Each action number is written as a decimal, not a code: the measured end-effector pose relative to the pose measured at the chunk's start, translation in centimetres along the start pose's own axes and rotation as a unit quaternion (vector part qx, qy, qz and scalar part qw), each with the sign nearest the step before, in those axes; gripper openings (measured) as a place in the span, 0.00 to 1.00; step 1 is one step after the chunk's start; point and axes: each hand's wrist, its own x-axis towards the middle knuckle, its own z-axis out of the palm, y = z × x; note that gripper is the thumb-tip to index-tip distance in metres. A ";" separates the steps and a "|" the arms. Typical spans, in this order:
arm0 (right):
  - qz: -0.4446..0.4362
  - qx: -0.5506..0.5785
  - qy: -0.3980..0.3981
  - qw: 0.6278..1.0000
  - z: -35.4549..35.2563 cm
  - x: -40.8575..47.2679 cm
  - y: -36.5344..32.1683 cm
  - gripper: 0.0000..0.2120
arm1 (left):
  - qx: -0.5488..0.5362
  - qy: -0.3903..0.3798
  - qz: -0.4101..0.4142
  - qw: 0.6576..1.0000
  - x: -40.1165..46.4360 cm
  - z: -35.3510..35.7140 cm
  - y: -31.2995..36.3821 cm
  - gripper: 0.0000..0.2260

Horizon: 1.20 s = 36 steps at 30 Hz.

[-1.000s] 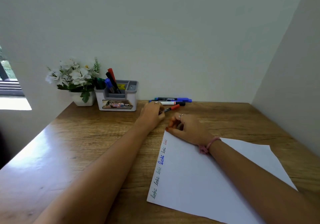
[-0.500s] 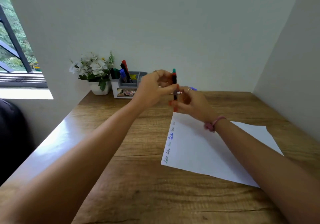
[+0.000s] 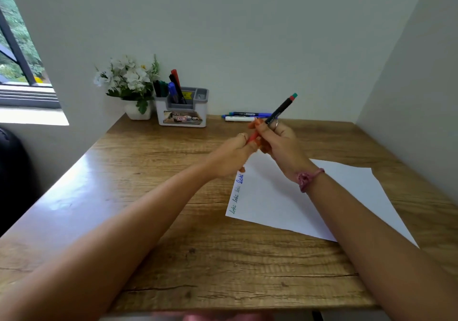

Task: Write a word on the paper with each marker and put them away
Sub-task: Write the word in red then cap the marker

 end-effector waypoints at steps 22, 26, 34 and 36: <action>-0.033 0.056 -0.033 0.997 0.6 0.0 -0.1 0.13 | -0.070 -0.027 0.047 0.996 -0.1 -1.4 -0.7 0.20; -0.045 0.003 -0.033 0.998 0.6 0.0 0.2 0.14 | 0.015 0.035 0.054 0.998 0.0 -1.2 -0.9 0.14; -0.020 0.063 0.041 0.997 1.3 0.1 0.3 0.14 | -0.060 0.081 0.080 0.992 0.8 0.2 -0.5 0.16; -0.014 0.072 0.033 0.997 1.4 0.0 0.5 0.14 | -0.067 0.067 0.083 0.992 0.7 0.2 -0.5 0.17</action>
